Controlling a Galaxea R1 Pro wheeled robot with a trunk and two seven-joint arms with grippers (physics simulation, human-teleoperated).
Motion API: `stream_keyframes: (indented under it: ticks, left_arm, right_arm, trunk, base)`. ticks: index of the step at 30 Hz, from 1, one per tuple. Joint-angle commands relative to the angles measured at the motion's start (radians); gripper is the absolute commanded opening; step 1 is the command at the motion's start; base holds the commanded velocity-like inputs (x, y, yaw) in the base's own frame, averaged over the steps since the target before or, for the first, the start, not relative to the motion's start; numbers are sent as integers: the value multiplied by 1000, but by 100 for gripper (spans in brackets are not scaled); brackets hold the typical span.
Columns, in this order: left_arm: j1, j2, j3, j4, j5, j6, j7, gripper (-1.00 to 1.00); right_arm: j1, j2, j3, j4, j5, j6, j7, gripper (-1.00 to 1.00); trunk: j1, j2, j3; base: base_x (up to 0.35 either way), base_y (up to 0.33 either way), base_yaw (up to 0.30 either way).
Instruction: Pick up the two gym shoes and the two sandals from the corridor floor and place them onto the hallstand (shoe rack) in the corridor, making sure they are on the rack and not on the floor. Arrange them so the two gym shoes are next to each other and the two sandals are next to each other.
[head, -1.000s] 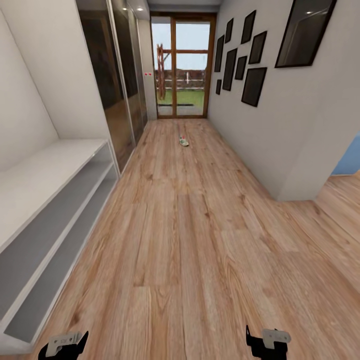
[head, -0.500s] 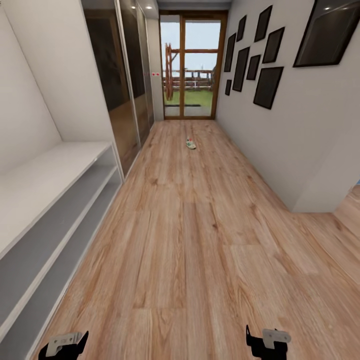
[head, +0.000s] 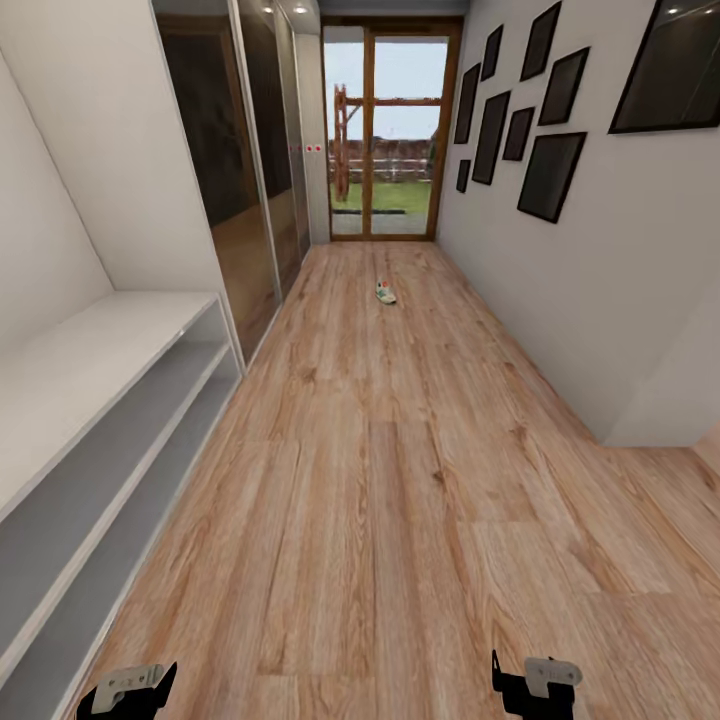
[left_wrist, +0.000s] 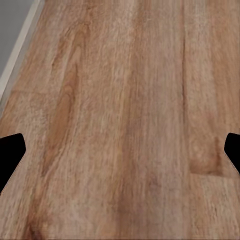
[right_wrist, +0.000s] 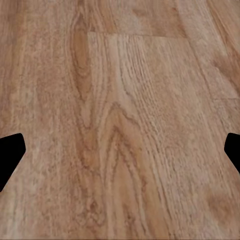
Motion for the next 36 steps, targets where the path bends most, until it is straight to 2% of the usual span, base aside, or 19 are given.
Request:
stream_keyframes:
  ticks: [1,20,36]
  left_arm:
    - [-1,-1,6,0,-10,-5,-6,100]
    - [-1,-1,5,0,-10,-5,-6,100]
    - [-1,-1,6,0,-10,-5,-6,100]
  right_arm:
    - [-1,0,-6,1,11,-2,-5,100]
    - [-1,0,-6,1,9,-1,-5,100]
    - [-1,0,-6,2,10,-1,-5,100]
  trunk:
    - [0,0,-1]
    - [0,0,-1]
    - [0,0,-1]
  base:
    - [338,0,0]
    - [338,3,0]
    - [338,90,0]
